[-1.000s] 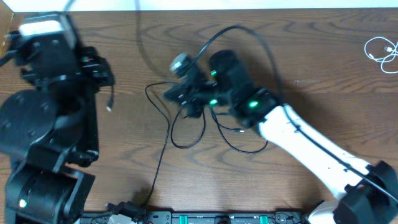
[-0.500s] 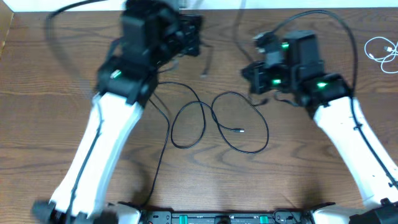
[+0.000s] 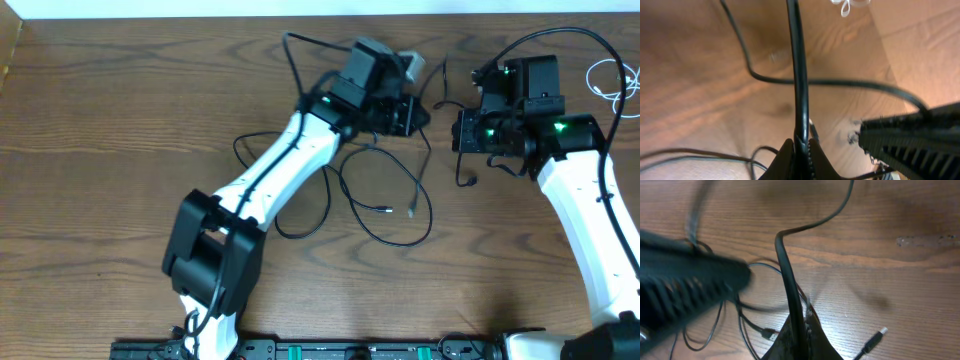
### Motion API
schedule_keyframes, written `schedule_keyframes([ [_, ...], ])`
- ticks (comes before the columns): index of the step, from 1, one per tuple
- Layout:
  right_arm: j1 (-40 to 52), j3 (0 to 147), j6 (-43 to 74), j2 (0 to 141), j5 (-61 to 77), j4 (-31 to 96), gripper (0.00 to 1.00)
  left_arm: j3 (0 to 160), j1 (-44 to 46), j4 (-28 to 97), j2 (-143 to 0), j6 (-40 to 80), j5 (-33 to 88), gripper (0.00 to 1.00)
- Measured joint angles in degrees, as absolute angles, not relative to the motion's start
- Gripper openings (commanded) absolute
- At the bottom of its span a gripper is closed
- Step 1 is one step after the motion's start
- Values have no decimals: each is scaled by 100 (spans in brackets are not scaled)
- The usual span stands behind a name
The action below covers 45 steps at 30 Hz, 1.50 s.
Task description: Untangle cables
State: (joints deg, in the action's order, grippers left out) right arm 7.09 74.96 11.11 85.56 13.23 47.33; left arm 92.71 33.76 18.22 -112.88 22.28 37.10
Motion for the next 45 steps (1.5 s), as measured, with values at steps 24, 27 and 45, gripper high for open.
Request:
schedule_keyframes([
  [24,735,7496,1090,9531,1391,4077,35,9271,2469,3319,-11417,2265,3529,80],
  [27,812,7496,1085,9797,1533,3822,43,9271,2123,3601,-11417,2202,3461,80],
  [45,1627,7496,932,11218,1981,2886,56,9271,1533,4115,-11417,1623,3415,80],
])
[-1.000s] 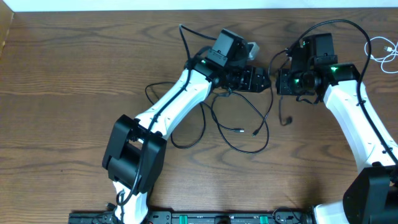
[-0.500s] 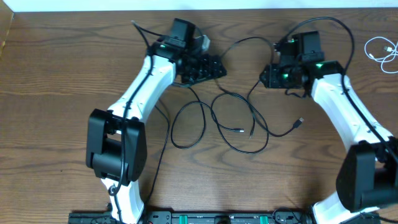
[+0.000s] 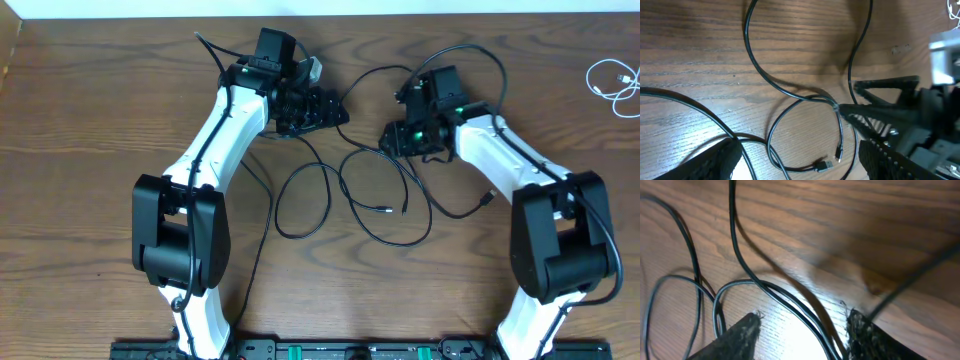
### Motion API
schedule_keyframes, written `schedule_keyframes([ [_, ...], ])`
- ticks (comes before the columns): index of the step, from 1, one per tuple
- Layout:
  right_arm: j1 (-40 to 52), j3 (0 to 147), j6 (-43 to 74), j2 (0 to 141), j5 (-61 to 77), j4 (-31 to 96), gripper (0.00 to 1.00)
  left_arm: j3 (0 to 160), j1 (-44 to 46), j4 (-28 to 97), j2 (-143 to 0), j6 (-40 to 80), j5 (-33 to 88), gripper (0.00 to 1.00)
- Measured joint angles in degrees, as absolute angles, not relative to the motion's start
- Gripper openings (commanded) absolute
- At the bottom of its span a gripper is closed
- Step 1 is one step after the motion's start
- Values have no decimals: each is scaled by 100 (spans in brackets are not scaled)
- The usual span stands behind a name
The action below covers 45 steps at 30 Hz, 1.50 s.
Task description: Untangle cables
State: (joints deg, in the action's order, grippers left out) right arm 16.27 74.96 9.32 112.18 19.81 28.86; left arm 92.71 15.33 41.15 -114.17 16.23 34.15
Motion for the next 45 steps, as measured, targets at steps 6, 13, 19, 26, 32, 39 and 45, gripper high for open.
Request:
schedule_keyframes([
  [6,1761,7496,845,11542,1997,2860,57,9271,1531,4219,-11417,1619,3413,80],
  [13,1802,7496,760,11587,2097,2569,63,9271,1531,4274,-11417,1601,3317,80],
  [19,1975,7496,635,11587,2147,2095,64,9271,1531,4287,-11417,1601,3282,80],
  [26,2351,7533,539,11959,2217,1483,59,9271,1531,4292,-11417,1601,3280,80],
  [32,2392,7533,521,11990,1662,1400,21,9271,1531,4309,-11417,1599,3280,80],
  [39,2392,7535,493,11992,1004,1470,4,9271,1531,4307,-11417,1599,3264,81],
  [45,2392,7553,515,11876,869,1835,1,9271,1531,4318,-11417,1599,3264,80],
])
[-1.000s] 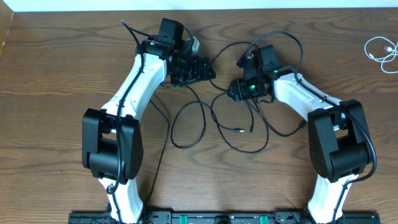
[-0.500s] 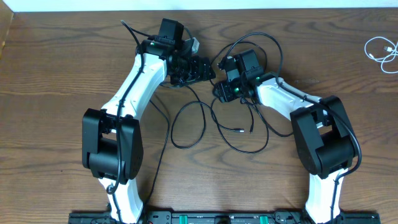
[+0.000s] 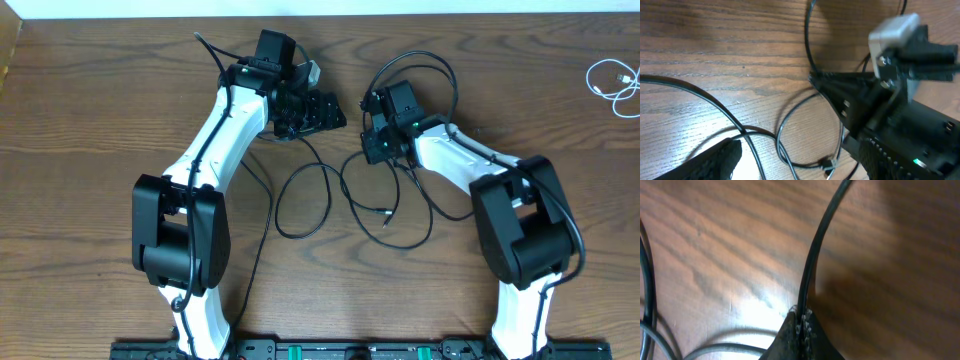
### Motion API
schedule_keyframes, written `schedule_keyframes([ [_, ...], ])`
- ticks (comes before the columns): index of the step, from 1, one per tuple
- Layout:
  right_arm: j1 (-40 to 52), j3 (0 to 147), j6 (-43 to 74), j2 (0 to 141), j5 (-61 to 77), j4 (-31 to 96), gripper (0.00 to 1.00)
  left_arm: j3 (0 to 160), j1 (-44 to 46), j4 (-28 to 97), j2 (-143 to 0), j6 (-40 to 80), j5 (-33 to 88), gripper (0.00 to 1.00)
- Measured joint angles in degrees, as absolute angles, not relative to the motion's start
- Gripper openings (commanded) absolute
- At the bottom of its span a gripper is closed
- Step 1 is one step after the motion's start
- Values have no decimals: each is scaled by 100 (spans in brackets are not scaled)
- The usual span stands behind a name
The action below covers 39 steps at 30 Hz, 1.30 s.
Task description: Untangle cables
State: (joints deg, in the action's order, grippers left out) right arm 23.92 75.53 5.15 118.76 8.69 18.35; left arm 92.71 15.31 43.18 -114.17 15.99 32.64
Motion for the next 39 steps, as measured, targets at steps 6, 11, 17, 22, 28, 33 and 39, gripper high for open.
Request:
schedule_keyframes([
  [6,2307,7540,923,10938,810,2534,1,9271,1531,4327,-11417,1599,3264,81],
  [11,2043,7564,1282,10060,740,3052,1,9271,1531,4327,-11417,1599,3264,80],
  [17,1778,7579,1570,10073,392,4058,1,9271,1531,4327,-11417,1597,3262,80],
  [22,1671,7579,1651,10333,185,4283,13,9271,1531,4327,-11417,1570,3264,80],
  [28,1664,7579,1737,10796,145,4222,31,9271,1531,4327,-11417,1557,3264,80],
  [33,1664,7579,1747,11174,154,4215,36,9271,1531,4329,-11417,1557,3264,80],
  [39,1664,7579,1747,11502,263,4198,29,9271,1531,4327,-11417,1555,3262,81],
])
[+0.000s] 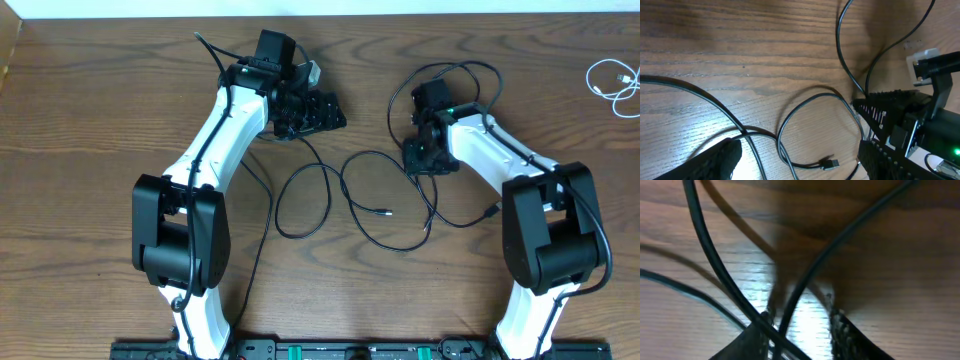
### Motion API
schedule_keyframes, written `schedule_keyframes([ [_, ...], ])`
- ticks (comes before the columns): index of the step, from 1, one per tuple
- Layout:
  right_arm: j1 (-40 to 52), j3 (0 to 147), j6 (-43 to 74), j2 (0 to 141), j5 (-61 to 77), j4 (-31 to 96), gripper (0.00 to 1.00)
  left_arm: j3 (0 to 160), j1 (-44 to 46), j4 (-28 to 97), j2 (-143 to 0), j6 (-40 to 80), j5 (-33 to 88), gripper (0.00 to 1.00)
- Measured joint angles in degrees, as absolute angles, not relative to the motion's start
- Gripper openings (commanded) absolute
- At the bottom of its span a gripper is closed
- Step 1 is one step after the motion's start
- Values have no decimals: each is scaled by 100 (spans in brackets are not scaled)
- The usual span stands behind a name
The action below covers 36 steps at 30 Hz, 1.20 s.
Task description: Untangle cables
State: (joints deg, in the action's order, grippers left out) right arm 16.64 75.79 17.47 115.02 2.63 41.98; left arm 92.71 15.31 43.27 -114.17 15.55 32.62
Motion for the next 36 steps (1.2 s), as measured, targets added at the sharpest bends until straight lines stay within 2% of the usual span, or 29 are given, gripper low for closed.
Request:
schedule_keyframes([
  [2,1664,7579,1752,11502,294,4167,21,9271,1531,4327,-11417,1555,3264,80],
  [4,1664,7579,1750,11502,373,4123,4,9271,1531,4329,-11417,1555,3264,80],
  [5,1664,7579,1741,11507,429,4108,1,9271,1531,4327,-11417,1555,3264,81],
  [15,1599,7629,1649,11483,788,4021,1,9271,1531,4327,-11417,1535,3264,80],
  [20,1238,8077,1485,11041,819,4187,1,9271,1531,4329,-11417,1529,3264,80],
  [29,-220,9264,1400,9443,202,4372,1,9271,1531,4348,-11417,1518,3264,80],
  [36,-1389,9297,1424,9144,-209,4554,1,9271,1531,4346,-11417,1518,3264,80],
])
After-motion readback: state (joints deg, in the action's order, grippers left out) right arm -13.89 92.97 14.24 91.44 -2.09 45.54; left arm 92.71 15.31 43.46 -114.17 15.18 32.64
